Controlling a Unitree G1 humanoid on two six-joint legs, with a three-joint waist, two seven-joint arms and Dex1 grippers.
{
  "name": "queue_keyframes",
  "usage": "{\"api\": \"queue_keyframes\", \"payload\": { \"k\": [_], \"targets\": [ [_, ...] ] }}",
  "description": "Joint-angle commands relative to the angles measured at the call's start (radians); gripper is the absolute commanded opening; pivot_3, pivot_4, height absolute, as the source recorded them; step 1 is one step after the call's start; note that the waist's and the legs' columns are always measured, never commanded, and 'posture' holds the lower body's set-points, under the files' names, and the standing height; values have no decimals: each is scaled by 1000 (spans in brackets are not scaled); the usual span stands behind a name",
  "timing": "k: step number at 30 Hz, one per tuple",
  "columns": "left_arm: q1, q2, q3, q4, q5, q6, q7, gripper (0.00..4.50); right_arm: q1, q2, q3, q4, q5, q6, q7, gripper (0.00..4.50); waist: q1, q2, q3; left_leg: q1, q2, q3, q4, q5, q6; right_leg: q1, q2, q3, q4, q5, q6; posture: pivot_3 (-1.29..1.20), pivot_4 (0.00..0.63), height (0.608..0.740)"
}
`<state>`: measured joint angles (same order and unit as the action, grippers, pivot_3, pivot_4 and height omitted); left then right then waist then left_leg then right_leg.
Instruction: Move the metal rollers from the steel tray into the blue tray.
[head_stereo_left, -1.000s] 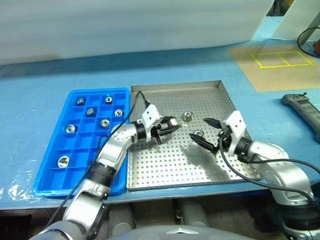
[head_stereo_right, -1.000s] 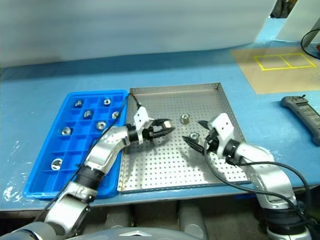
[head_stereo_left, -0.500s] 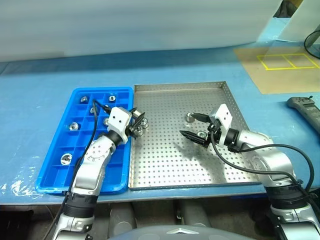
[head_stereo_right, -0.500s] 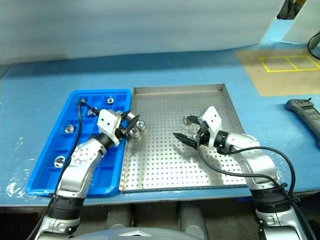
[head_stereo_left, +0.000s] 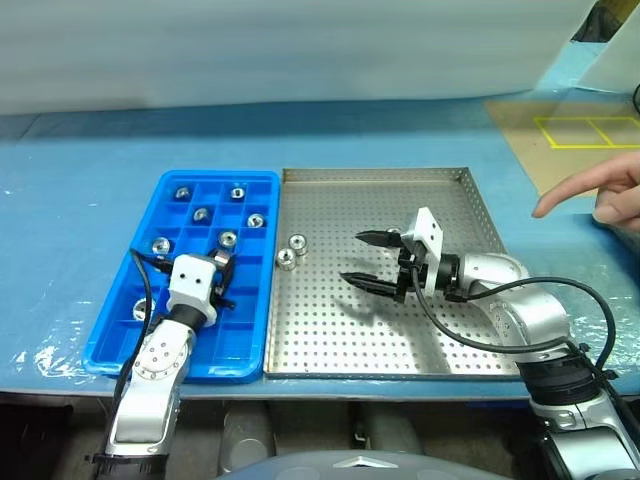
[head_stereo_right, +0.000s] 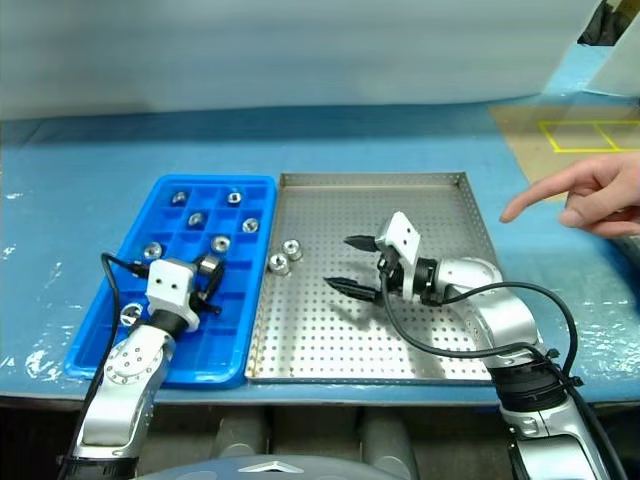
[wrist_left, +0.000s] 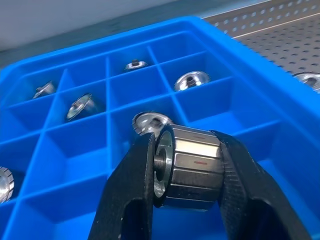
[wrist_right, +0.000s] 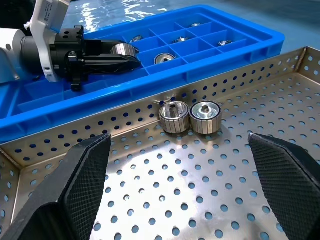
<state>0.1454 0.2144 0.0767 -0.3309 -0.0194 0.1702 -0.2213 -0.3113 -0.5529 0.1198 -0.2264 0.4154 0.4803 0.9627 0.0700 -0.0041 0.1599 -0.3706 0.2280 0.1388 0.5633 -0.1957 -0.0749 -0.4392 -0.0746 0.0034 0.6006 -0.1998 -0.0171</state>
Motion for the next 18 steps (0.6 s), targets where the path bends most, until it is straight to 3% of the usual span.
{"api": "queue_keyframes", "payload": {
  "k": [1, 18],
  "targets": [
    [4, 0, 32, -18, 3, -15, 33, 1279, -30, 7, 0, 3, 7, -20, 16, 4500, 1, 0, 0, 0, 0, 0, 0, 0, 0, 0, 0, 0, 0, 0, 0, 145, 150, 740],
    [60, -76, 60, -141, 48, 45, 195, 1279, -31, 4, -7, 38, -11, -41, 21, 4500, 5, 0, 0, -1, 0, 0, 1, 0, 0, 0, 0, 0, 0, 0, 0, 138, 150, 740]
  ]
}}
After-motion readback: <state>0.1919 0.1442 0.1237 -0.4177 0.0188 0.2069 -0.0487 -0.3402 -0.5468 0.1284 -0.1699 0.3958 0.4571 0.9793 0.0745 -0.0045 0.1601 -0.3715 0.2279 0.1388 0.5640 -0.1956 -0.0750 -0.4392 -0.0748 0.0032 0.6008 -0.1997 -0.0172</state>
